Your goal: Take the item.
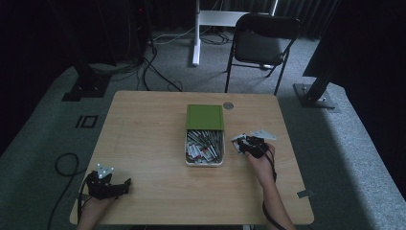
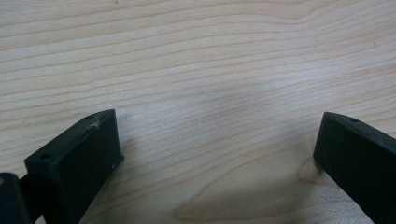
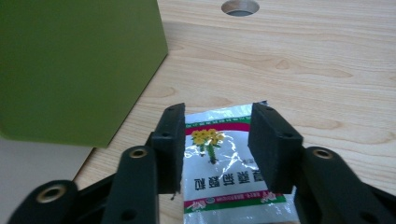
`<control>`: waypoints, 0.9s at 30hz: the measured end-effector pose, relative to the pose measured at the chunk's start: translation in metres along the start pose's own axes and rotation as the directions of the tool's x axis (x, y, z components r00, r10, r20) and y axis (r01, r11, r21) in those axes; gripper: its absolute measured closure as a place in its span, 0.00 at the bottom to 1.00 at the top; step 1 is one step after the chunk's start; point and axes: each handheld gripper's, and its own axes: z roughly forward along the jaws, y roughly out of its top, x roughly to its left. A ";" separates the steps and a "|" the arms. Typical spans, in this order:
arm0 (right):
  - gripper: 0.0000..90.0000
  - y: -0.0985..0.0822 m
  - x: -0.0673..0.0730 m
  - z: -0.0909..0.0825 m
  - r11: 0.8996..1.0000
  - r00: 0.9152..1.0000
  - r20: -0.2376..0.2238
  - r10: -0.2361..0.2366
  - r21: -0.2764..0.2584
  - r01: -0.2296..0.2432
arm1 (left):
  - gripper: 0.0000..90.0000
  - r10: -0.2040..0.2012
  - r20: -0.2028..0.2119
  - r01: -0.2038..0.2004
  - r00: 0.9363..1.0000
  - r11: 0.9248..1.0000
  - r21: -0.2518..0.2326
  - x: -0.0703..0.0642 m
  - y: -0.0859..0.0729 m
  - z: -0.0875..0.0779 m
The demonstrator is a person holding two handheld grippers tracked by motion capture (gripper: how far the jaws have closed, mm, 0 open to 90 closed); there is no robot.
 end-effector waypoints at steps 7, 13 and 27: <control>0.49 -0.004 -0.006 -0.007 1.000 1.000 0.006 0.003 0.000 -0.003 | 0.02 0.000 0.000 0.000 1.000 1.000 0.000 0.000 0.000 0.000; 0.43 -0.010 -0.013 -0.016 1.000 1.000 0.026 0.015 -0.001 -0.015 | 0.02 0.000 0.000 0.000 1.000 1.000 0.000 0.000 0.000 0.000; 0.23 -0.032 -0.036 -0.036 0.999 0.994 0.099 0.045 0.015 -0.047 | 0.02 0.000 0.000 0.000 1.000 1.000 0.000 0.000 0.000 0.000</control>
